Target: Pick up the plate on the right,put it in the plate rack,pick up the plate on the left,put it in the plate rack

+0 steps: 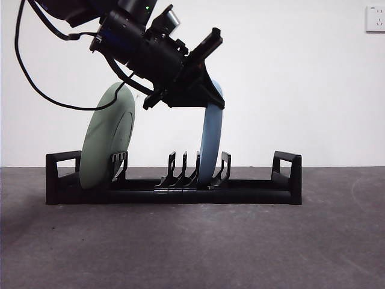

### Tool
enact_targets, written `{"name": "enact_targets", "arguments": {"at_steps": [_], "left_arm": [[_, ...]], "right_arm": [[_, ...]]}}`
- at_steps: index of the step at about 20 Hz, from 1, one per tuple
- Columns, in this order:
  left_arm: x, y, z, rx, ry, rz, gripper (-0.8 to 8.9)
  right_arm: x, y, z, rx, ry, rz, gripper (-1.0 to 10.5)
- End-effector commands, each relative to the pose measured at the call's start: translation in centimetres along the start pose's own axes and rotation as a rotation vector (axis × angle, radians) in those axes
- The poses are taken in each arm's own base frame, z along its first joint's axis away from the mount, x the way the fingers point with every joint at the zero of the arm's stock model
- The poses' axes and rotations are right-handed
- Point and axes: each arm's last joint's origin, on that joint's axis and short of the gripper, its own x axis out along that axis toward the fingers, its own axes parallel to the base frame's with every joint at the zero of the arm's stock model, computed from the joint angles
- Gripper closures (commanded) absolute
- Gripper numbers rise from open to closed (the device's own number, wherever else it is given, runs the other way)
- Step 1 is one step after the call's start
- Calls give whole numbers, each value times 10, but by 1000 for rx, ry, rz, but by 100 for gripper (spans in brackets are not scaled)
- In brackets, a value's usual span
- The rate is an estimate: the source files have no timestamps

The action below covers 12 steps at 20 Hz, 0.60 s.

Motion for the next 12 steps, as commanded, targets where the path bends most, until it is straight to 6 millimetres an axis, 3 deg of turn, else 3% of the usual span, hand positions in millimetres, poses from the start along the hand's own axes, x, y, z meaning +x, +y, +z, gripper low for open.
{"name": "enact_targets", "arguments": {"at_steps": [1, 4, 9, 12], "left_arm": [[3, 0, -5, 1, 36, 19, 813], [3, 0, -9, -9, 72, 24, 805], [2, -1, -15, -32, 138, -2, 524], [-3, -5, -13, -39, 158, -62, 527]], "right_arm": [[1, 0, 0, 7, 0, -3, 635], [1, 0, 0, 7, 0, -3, 635], [1, 0, -1, 8, 6, -4, 635], [1, 0, -1, 9, 11, -4, 636]]}}
